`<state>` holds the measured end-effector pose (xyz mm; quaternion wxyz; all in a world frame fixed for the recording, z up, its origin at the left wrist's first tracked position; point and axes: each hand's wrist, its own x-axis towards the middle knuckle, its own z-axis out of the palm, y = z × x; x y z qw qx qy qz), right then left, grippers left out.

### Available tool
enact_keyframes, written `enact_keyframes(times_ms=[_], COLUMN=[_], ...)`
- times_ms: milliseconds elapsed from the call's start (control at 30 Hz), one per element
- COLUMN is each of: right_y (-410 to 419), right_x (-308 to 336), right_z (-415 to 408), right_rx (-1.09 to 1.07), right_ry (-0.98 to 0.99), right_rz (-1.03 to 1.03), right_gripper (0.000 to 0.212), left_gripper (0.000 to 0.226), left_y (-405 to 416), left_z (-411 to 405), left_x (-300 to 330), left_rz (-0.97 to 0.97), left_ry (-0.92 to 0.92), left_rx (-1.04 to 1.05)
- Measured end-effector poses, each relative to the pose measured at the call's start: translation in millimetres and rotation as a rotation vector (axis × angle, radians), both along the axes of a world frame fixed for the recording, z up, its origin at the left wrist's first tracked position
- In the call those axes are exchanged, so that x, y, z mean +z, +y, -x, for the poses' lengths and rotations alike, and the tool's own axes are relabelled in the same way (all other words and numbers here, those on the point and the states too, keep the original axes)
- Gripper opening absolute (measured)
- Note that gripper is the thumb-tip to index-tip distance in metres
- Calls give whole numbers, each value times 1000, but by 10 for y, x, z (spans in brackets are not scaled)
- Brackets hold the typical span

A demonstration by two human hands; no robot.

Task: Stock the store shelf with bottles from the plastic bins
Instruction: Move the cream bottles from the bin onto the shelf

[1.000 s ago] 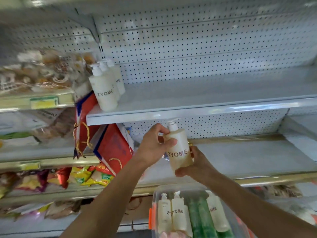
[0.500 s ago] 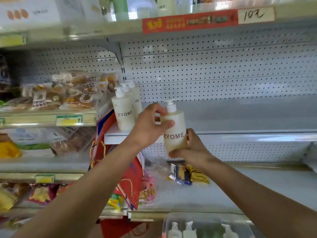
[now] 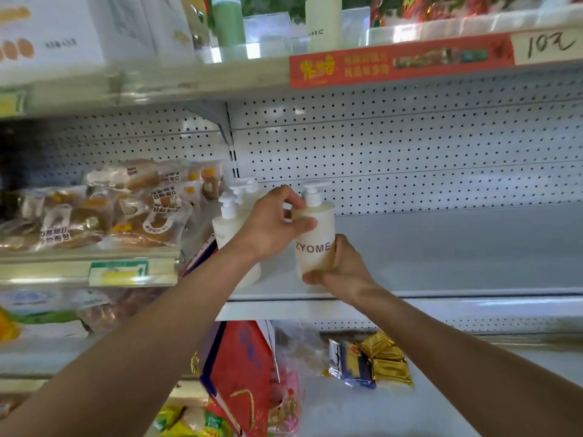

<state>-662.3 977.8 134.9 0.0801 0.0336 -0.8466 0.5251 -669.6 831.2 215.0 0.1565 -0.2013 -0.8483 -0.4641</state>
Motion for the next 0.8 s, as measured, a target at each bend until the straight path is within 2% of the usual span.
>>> enact_keyframes(times_ms=[233, 400, 567, 667, 800], right_y=[-142, -194, -256, -278, -300], right_x=[-128, -167, -168, -162, -165], right_z=[439, 739, 1001, 1135, 1263], right_rx=[-20, -18, -59, -79, -94], right_ry=[-15, -17, -52, -65, -73], right_rz=[-98, -124, -111, -131, -122], right_gripper=[69, 68, 69, 71, 68], left_gripper=[22, 28, 36, 39, 39], left_y=[-121, -105, 8, 37, 64], left_z=[415, 622, 776, 876, 975], left_x=[-148, -130, -124, -103, -117], left_rz=[146, 433, 616, 571, 398], left_ry=[-5, 98, 129, 26, -114], left_rx=[85, 212, 304, 282, 248])
